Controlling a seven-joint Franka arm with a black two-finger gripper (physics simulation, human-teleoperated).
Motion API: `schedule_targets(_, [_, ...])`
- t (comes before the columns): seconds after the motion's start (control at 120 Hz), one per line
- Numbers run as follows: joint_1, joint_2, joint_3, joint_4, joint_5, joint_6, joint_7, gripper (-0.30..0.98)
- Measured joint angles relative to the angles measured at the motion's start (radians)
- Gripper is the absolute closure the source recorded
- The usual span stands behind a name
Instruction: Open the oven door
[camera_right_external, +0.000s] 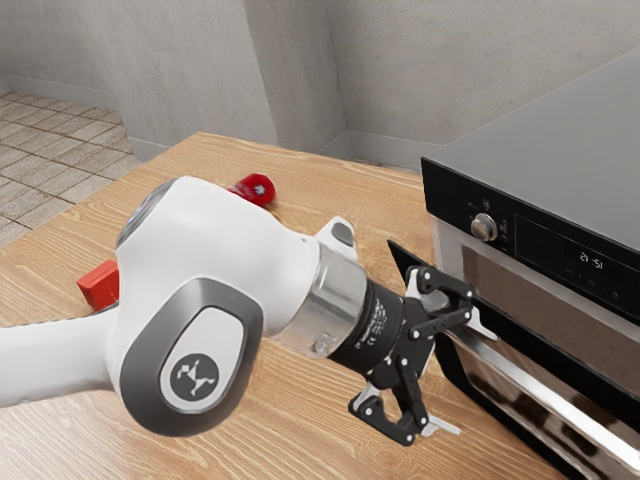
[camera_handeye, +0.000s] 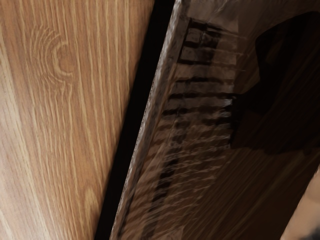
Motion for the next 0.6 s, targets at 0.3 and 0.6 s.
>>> schedule_targets(0.3, [0.424,-0.427,-0.382,-0.240,-0.100,-0.028,0.043,0.00])
schedule_targets(0.6, [0.791,-0.084,-0.132,0.534,0.407,-0.898,0.276,0.00])
